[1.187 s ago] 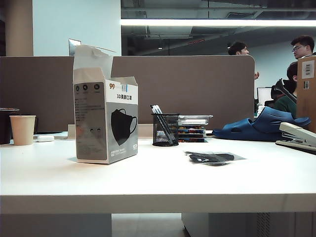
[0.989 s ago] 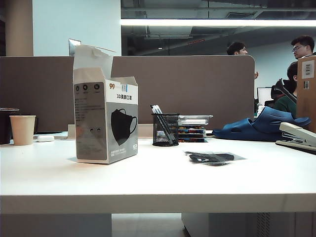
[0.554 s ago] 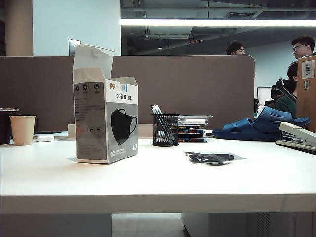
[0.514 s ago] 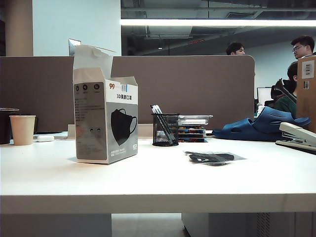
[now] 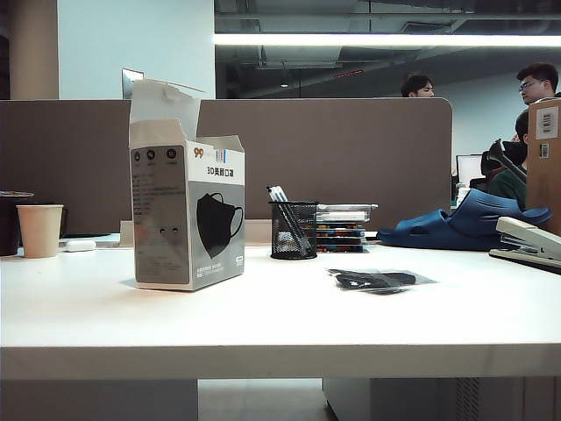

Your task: Put the mask into the mask box.

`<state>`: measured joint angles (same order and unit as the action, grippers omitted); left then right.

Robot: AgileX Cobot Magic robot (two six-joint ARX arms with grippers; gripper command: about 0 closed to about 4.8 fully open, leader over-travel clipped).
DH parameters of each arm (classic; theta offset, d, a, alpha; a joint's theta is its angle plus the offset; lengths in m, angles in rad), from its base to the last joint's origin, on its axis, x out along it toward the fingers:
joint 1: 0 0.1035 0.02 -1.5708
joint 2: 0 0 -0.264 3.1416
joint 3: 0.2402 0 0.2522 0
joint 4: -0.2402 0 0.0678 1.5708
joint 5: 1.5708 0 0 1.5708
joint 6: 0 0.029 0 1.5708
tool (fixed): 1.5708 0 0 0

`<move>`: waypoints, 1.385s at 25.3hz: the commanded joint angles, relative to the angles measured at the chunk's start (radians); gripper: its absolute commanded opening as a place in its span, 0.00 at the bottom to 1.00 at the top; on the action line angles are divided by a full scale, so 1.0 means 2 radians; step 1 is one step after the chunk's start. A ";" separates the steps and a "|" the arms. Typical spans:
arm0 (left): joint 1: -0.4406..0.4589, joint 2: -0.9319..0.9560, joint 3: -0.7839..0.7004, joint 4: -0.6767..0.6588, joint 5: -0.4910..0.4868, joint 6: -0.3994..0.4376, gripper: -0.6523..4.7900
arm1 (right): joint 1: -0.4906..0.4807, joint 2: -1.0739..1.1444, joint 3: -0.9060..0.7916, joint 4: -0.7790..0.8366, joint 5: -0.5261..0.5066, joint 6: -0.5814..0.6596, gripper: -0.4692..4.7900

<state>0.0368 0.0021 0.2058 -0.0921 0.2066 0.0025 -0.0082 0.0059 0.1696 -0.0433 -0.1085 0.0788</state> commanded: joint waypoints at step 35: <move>0.001 0.250 0.238 -0.136 0.220 0.101 0.11 | 0.037 0.570 0.538 -0.312 -0.205 0.046 0.21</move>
<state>0.0368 0.5018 0.6769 -0.3851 0.6483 0.1829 0.0559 1.1149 1.2358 -0.7006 -0.5163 0.1734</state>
